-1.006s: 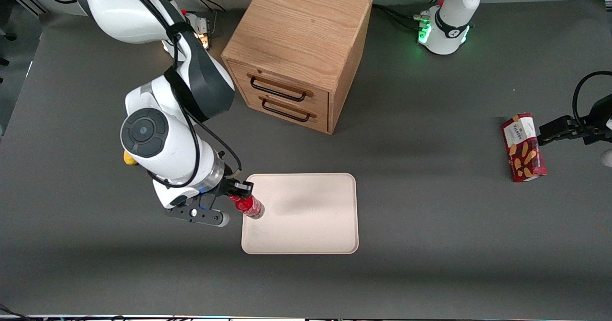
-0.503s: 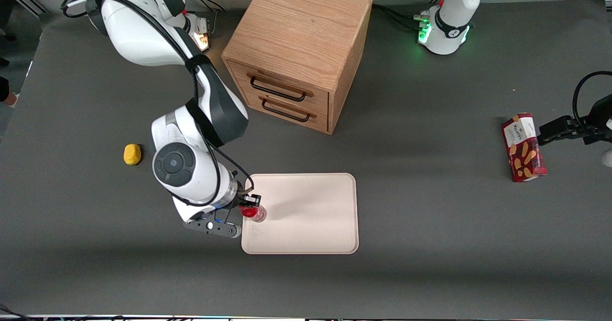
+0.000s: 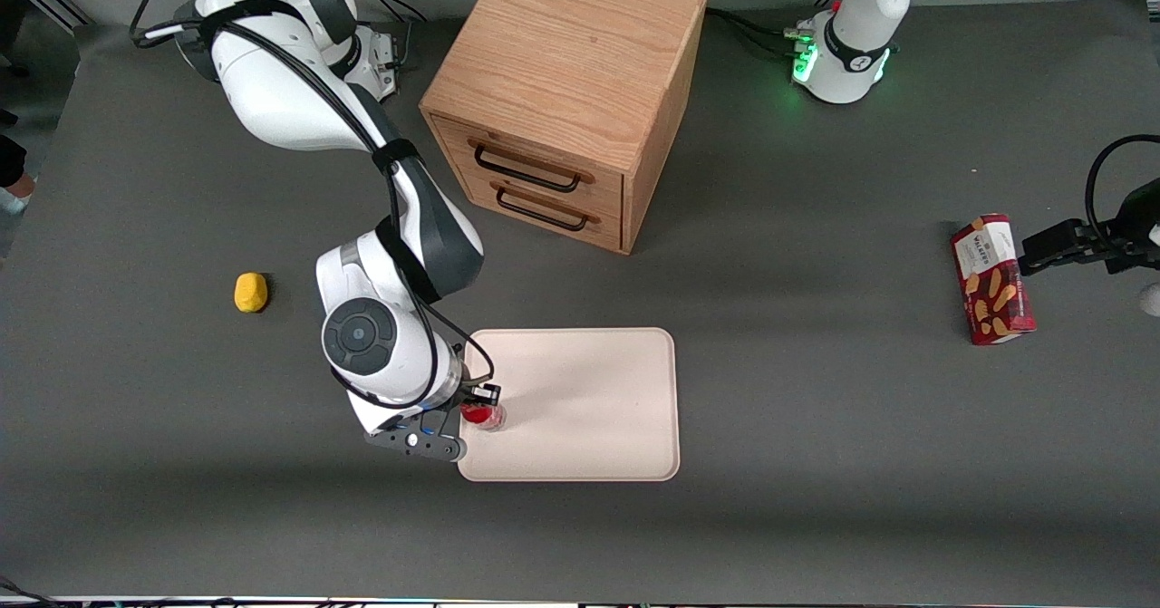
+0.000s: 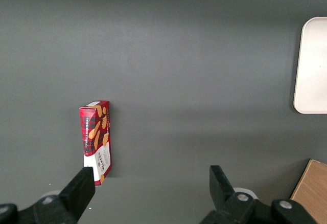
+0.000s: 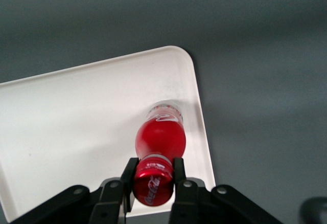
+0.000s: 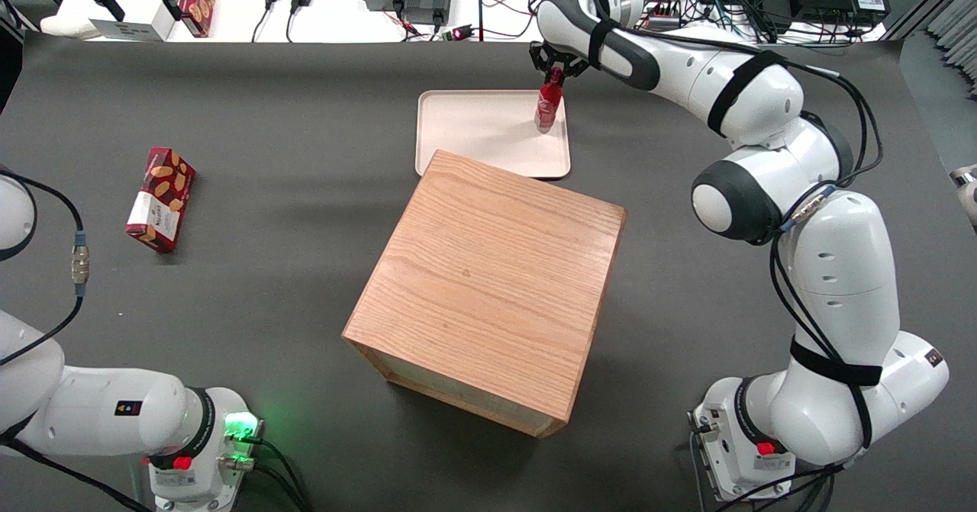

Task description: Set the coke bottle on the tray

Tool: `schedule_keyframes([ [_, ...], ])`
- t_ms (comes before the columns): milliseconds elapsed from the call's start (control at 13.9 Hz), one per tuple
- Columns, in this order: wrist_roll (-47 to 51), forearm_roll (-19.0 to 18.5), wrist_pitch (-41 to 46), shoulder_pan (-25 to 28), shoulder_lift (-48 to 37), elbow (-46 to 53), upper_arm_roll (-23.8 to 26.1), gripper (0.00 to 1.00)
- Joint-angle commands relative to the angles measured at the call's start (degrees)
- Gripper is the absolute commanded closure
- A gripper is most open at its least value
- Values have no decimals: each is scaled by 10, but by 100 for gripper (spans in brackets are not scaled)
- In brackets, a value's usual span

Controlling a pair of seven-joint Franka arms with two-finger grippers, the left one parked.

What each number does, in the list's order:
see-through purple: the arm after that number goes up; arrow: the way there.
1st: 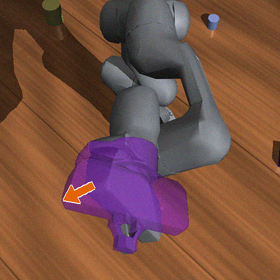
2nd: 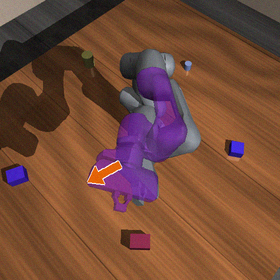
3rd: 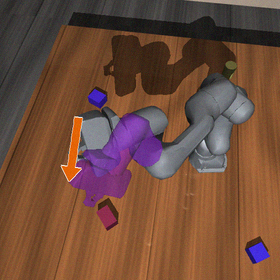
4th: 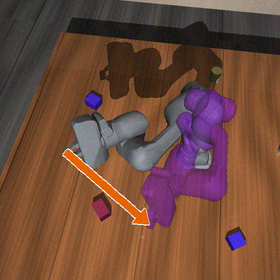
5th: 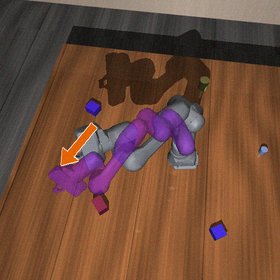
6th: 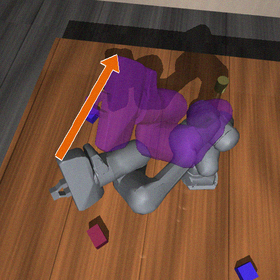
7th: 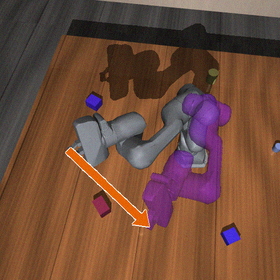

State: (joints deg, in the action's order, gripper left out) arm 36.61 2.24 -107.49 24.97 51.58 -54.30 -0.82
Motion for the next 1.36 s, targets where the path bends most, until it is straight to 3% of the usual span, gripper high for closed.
schedule_keyframes([
  [0,7,-10,-14,3,-7,-11,-1,100],
  [72,12,-9,-14,3,-7,-12,-1,100],
  [144,15,-9,-15,3,-7,-12,-1,71],
  [215,19,-9,-15,3,-7,-12,-1,27],
  [287,21,-9,-15,3,-7,-12,-1,6],
  [359,21,-9,-15,3,-7,-12,-1,0],
  [575,23,-7,10,0,-43,-12,-2,0],
  [1006,22,-26,238,-7,-174,-9,-3,0],
  [1293,11,-54,331,-10,-254,-11,-3,0],
])
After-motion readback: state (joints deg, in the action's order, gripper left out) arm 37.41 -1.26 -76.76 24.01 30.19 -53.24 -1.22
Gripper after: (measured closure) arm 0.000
